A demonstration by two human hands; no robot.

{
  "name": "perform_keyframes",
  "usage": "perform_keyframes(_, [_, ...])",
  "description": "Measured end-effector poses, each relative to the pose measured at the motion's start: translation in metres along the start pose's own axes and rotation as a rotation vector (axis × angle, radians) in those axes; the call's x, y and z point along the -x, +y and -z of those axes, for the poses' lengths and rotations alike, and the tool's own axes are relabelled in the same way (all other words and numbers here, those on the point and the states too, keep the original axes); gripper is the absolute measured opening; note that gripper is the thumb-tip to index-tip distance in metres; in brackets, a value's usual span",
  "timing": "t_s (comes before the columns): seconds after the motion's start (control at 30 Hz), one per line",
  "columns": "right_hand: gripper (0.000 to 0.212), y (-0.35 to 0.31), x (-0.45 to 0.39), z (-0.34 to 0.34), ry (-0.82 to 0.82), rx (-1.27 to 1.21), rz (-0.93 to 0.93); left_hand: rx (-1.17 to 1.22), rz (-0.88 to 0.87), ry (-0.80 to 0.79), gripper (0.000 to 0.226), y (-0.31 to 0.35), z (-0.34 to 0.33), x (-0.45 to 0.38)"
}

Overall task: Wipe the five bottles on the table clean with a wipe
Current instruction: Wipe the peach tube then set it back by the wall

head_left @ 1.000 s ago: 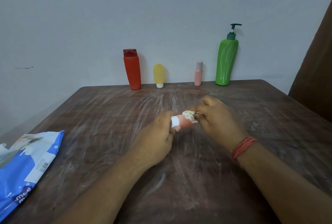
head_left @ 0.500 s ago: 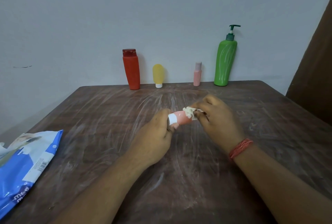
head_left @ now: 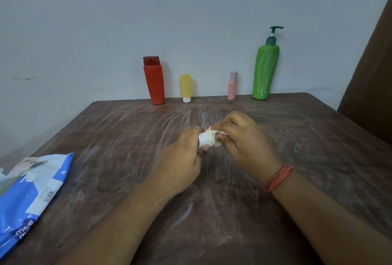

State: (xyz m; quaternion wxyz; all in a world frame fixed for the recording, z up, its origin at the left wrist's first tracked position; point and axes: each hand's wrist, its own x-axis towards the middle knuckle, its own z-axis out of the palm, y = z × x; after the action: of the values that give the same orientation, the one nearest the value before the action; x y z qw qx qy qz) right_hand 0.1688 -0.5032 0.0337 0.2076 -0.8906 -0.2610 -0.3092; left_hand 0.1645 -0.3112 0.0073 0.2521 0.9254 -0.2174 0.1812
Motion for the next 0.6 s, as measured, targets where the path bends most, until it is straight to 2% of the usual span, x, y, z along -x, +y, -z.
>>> perform_keyframes(0.1, [0.022,0.001,-0.002,0.001,-0.018,0.021,0.036,-0.004,-0.025,0.008,0.035,0.001,0.002,0.000])
perform_keyframes(0.33, [0.022,0.036,-0.003,0.008,-0.001,0.146,-0.183,0.070,0.009,0.035,0.033,0.000,0.004,-0.001])
perform_keyframes(0.5, [0.020,0.021,-0.001,-0.001,0.145,-0.082,-0.274,0.185,0.078,0.053,0.026,0.001,0.003,0.000])
perform_keyframes(0.6, [0.014,0.003,0.000,-0.005,0.245,-0.140,-0.227,0.219,0.110,0.065,0.022,0.004,-0.001,0.001])
